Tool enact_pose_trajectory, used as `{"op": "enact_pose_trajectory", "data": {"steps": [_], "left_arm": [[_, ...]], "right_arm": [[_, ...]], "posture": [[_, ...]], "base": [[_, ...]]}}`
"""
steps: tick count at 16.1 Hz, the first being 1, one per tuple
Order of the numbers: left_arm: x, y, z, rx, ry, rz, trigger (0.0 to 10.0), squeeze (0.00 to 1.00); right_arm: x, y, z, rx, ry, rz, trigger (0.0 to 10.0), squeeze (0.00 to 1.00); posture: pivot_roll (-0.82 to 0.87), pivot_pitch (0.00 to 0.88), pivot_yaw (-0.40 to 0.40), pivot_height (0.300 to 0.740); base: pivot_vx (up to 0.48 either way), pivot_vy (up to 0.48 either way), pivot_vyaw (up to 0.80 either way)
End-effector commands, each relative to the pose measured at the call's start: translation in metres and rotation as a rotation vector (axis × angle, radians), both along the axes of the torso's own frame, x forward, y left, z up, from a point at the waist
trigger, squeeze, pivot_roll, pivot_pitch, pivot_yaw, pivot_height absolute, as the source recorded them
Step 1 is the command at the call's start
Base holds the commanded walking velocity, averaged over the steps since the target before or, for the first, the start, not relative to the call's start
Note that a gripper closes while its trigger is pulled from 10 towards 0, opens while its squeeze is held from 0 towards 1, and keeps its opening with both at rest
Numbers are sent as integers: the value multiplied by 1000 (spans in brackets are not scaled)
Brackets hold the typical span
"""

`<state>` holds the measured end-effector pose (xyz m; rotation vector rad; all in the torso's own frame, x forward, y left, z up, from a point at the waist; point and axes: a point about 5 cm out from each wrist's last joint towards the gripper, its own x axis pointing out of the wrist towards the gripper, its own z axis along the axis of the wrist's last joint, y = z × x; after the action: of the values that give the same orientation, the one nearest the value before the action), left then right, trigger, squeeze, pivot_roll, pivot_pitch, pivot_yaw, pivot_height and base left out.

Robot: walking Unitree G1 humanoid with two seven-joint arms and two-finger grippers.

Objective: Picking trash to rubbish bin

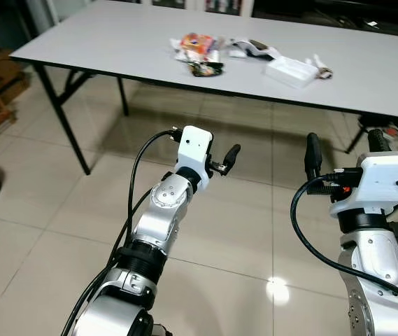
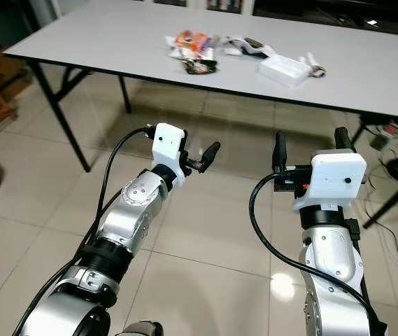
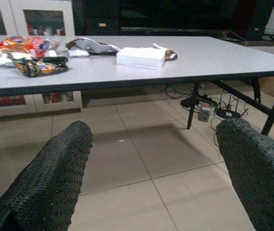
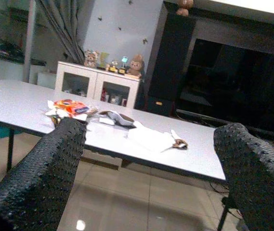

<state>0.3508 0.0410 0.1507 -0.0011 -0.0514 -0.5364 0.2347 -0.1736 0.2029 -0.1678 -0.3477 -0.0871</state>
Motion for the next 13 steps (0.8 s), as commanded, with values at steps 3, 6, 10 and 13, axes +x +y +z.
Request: {"op": "enact_pose_trajectory", "data": {"steps": [3,6,10,13], "left_arm": [[0,-4,5,-23,-9,-19,10000,0],[-1,-5,6,-35,-15,-42,10000,0],[-2,-6,5,-37,-10,-49,10000,0],[-3,-6,5,-36,-8,-53,10000,0]], "right_arm": [[-2,-2,2,4,-3,-11,10000,0],[-2,-1,2,4,-2,-10,10000,0],[-3,0,1,4,-1,-9,10000,0],[-4,1,1,2,1,-8,10000,0]], "posture": [[64,49,-24,740],[63,52,-26,740],[57,56,-23,740],[55,58,-24,740]], "base": [[0,0,0],[413,0,0],[478,0,0],[480,0,0]]}}
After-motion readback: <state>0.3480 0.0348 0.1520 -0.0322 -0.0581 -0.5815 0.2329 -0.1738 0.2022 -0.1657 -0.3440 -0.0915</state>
